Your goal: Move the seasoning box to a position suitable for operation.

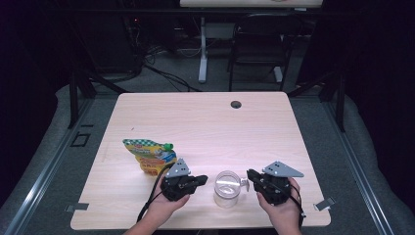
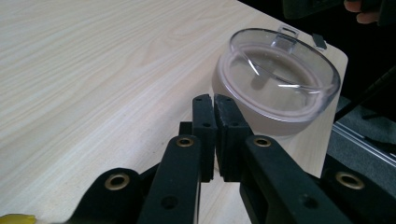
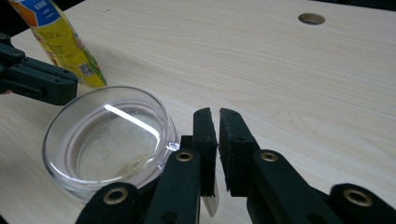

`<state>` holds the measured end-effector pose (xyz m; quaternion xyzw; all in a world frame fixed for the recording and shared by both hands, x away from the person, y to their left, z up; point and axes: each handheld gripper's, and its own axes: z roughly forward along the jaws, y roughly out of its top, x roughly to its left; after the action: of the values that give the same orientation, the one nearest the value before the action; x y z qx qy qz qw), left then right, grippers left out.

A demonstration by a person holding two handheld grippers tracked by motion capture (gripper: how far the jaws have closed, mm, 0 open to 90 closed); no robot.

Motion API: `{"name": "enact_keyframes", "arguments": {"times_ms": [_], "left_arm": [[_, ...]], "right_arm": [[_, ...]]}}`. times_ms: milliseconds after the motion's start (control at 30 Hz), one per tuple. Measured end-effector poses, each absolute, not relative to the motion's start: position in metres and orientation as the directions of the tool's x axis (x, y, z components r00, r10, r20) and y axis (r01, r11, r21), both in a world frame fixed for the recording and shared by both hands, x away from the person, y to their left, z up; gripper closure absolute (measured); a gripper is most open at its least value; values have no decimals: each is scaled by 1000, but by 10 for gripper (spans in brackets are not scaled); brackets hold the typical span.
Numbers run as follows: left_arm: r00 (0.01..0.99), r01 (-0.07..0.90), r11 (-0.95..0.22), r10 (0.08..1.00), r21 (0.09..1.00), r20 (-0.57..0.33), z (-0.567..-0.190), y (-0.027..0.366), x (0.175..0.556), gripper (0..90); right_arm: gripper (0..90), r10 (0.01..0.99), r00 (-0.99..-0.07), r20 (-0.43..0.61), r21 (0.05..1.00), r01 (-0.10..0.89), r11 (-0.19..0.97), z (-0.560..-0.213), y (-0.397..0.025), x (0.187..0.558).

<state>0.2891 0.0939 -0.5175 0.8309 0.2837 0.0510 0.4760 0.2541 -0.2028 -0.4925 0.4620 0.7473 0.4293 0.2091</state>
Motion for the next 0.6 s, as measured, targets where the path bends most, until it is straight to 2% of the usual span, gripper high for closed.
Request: {"name": "enact_keyframes", "arguments": {"times_ms": [200,600], "left_arm": [[856,398,-437,494,806,-155,-521,86,282,900],[874,393,-452,456,801,-171,-521,82,279,900]], "right_arm": [[853,867,-493,79,840,502,209,-491,-201,249],[837,860,-501,97,830,518,208,-495,-196,249]]}}
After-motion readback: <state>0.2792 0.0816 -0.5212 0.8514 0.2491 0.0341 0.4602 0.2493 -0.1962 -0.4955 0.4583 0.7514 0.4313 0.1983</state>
